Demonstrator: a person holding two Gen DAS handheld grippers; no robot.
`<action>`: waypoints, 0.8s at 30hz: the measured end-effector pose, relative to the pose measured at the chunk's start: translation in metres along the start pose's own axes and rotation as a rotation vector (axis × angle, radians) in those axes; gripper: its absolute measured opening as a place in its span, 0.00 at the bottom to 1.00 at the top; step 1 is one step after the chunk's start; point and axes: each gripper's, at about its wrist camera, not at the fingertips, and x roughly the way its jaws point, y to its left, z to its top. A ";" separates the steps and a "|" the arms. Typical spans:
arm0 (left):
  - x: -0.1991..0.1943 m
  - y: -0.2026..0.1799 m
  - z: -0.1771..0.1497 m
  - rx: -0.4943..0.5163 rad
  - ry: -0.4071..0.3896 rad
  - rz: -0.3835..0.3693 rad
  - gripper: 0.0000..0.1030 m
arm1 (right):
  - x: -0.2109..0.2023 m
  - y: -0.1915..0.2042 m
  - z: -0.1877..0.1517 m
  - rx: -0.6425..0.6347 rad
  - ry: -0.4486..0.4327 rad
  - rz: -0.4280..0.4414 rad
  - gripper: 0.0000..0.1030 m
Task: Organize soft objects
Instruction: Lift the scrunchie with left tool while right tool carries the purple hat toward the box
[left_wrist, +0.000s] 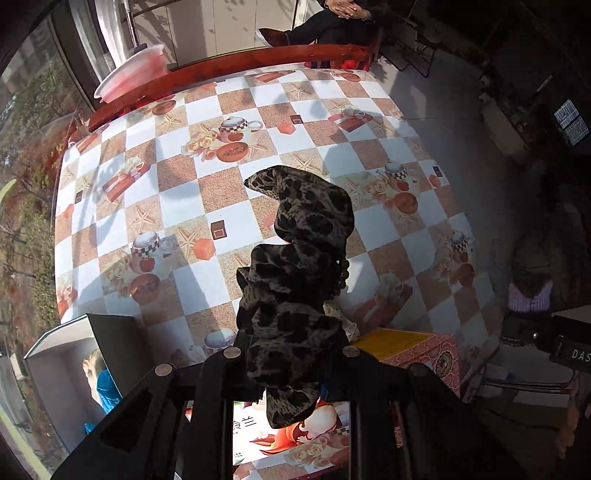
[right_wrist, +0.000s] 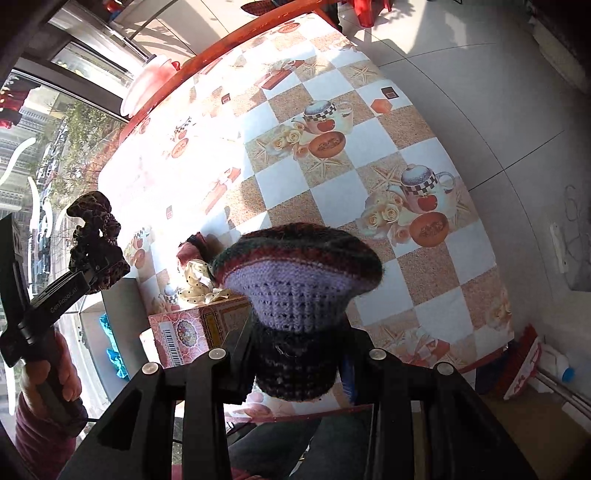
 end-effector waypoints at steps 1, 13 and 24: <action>-0.006 0.000 -0.011 0.010 -0.002 0.008 0.21 | -0.002 0.006 -0.002 -0.011 -0.003 0.005 0.36; -0.053 0.018 -0.094 -0.025 -0.041 0.059 0.21 | 0.005 0.116 -0.027 -0.262 0.036 0.057 0.36; -0.072 0.051 -0.120 -0.130 -0.095 0.080 0.21 | 0.030 0.192 -0.060 -0.502 0.126 0.039 0.36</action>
